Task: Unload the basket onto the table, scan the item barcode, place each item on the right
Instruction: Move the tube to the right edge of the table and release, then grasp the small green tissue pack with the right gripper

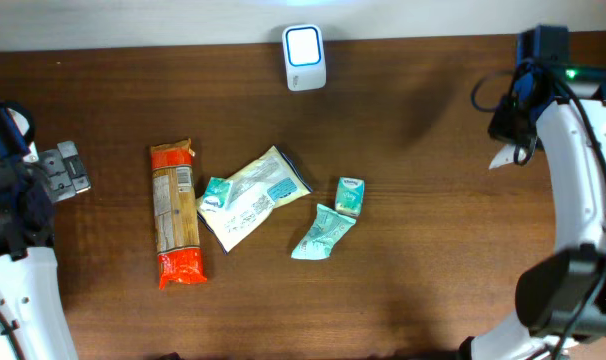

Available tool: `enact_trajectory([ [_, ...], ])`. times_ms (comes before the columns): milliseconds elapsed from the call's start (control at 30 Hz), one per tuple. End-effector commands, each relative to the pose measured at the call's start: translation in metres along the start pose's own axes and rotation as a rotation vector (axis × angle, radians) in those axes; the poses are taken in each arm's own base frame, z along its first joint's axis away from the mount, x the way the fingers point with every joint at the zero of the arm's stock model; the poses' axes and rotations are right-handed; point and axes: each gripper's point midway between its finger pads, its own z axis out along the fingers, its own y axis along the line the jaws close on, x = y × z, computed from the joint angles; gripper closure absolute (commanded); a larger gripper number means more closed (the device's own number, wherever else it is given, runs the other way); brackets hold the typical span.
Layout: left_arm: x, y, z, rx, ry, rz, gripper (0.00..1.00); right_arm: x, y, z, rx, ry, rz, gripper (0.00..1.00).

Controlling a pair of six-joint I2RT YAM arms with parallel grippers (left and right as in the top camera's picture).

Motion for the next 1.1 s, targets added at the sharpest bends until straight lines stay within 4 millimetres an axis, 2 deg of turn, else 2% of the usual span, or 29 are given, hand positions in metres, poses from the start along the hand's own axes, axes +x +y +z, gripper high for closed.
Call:
enact_trajectory([
  [0, -0.002, 0.004, -0.002, -0.010, -0.010, 0.009, 0.01, 0.025, -0.011, 0.063, 0.052, 0.094, 0.075, 0.96],
  [33, -0.002, 0.004, -0.002, -0.010, -0.010, 0.009, 0.01, 0.030, -0.011, 0.078, 0.056, 0.102, 0.080, 0.95],
  [100, -0.002, 0.003, -0.002, -0.010, -0.010, 0.009, 0.01, 0.038, -0.006, 0.105, 0.050, 0.099, 0.087, 0.79],
  [133, -0.002, 0.003, -0.002, -0.010, -0.010, 0.009, 0.01, 0.038, -0.004, 0.111, 0.043, 0.087, 0.091, 0.66],
  [200, -0.002, 0.003, -0.002, -0.010, -0.010, 0.009, 0.01, 0.036, 0.006, 0.110, -0.012, 0.087, 0.098, 0.53],
  [300, -0.002, 0.003, -0.002, -0.010, -0.010, 0.009, 0.01, 0.040, 0.038, 0.084, -0.230, 0.164, 0.005, 0.51],
  [367, -0.002, 0.003, -0.002, -0.010, -0.010, 0.009, 0.01, 0.038, 0.077, 0.040, -0.495, 0.204, -0.079, 0.50],
  [433, -0.002, 0.003, -0.002, -0.010, -0.010, 0.009, 0.01, 0.048, 0.115, 0.008, -0.678, 0.239, -0.139, 0.48],
  [500, -0.002, 0.003, -0.002, -0.010, -0.010, 0.009, 0.01, 0.068, 0.145, -0.001, -0.714, 0.268, -0.213, 0.48],
  [600, -0.002, 0.003, -0.002, -0.010, -0.010, 0.009, 0.01, 0.106, 0.194, -0.001, -0.734, 0.315, -0.327, 0.48],
  [733, -0.002, 0.003, -0.002, -0.010, -0.010, 0.009, 0.01, 0.181, 0.272, -0.001, -0.767, 0.357, -0.569, 0.49],
  [800, -0.002, 0.003, -0.002, -0.010, -0.010, 0.009, 0.01, 0.208, 0.292, 0.002, -0.768, 0.378, -0.638, 0.49],
  [867, -0.002, 0.003, -0.002, -0.010, -0.010, 0.009, 0.01, 0.217, 0.293, 0.012, -0.699, 0.394, -0.615, 0.49],
  [967, -0.002, 0.003, -0.002, -0.010, -0.010, 0.009, 0.01, 0.218, 0.290, 0.014, -0.679, 0.397, -0.614, 0.49],
  [1067, -0.002, 0.004, -0.002, -0.010, -0.010, 0.009, 0.01, 0.222, 0.259, 0.027, -0.516, 0.426, -0.630, 0.48],
])
